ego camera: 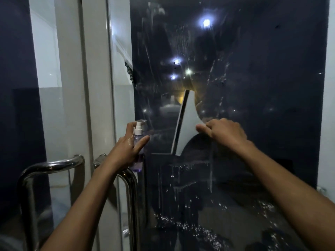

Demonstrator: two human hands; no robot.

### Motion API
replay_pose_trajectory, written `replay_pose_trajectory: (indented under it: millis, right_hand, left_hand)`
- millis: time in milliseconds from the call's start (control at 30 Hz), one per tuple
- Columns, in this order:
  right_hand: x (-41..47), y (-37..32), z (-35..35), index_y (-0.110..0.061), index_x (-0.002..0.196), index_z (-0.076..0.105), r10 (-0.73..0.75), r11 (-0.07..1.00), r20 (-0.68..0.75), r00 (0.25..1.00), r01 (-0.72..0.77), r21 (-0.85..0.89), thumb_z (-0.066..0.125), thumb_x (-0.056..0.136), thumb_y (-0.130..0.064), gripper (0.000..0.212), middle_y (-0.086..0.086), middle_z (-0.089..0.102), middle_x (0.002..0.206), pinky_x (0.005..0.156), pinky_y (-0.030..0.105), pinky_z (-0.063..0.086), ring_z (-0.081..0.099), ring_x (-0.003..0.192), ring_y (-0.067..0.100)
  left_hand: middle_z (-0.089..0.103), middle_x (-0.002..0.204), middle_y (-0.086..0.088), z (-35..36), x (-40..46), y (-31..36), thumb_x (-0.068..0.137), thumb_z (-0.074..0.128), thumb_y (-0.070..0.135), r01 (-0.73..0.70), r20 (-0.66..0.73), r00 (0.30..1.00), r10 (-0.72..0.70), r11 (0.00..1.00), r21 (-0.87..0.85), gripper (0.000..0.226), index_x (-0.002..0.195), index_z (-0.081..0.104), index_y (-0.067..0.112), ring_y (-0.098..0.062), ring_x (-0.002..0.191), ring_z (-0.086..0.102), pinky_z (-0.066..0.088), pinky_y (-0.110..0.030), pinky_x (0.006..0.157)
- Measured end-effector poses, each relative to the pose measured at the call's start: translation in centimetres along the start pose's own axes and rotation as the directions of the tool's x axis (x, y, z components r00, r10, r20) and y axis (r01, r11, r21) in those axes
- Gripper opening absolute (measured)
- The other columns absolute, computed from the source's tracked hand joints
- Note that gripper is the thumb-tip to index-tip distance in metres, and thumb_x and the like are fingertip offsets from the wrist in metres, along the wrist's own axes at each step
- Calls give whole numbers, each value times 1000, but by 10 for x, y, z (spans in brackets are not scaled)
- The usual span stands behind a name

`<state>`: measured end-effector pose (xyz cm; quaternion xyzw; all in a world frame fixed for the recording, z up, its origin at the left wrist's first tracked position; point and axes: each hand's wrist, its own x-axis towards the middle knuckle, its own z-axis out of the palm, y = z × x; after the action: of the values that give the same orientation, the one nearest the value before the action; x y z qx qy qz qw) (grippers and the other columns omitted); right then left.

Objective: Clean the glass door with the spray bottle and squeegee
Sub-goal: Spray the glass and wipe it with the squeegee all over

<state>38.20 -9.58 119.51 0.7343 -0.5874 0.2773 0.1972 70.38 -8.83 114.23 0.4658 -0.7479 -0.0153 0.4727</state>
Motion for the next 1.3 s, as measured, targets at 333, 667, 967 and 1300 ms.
replay_pose_trajectory:
  millis: [333,667,967,1300]
  right_hand:
    - [10,-12,-9,-41,76,64,-141,978,-79,987,151,145,26,90,-81,57,-2,68,87,70,36,43,65,86,23]
    - [24,-47,-9,-28,78,63,-56,998,-198,979,63,31,32,96,-72,57,-1,60,76,67,34,36,49,61,16]
    - [22,-18,-39,-30,77,68,-103,995,-220,970,104,-5,28,90,-79,65,-9,57,66,67,34,39,55,63,14]
    - [30,-72,-11,-30,80,68,-168,985,-108,980,163,-48,33,93,-75,58,-5,56,68,70,35,45,56,65,17]
  left_hand:
    - [71,89,-8,3,-3,0,92,42,62,-76,-103,991,83,995,70,63,144,16,40,-20,71,69,58,-38,71]
    - [68,75,-3,3,-1,-5,103,50,40,-59,-111,991,69,994,95,52,140,14,45,-15,63,68,61,-44,65]
    - [68,74,-6,2,-4,-2,102,49,44,-57,-89,994,63,997,60,52,141,14,46,-19,62,68,61,-48,68]
    - [69,84,-5,2,-3,-4,100,47,48,-64,-97,993,68,997,47,52,139,13,51,-20,66,71,61,-51,71]
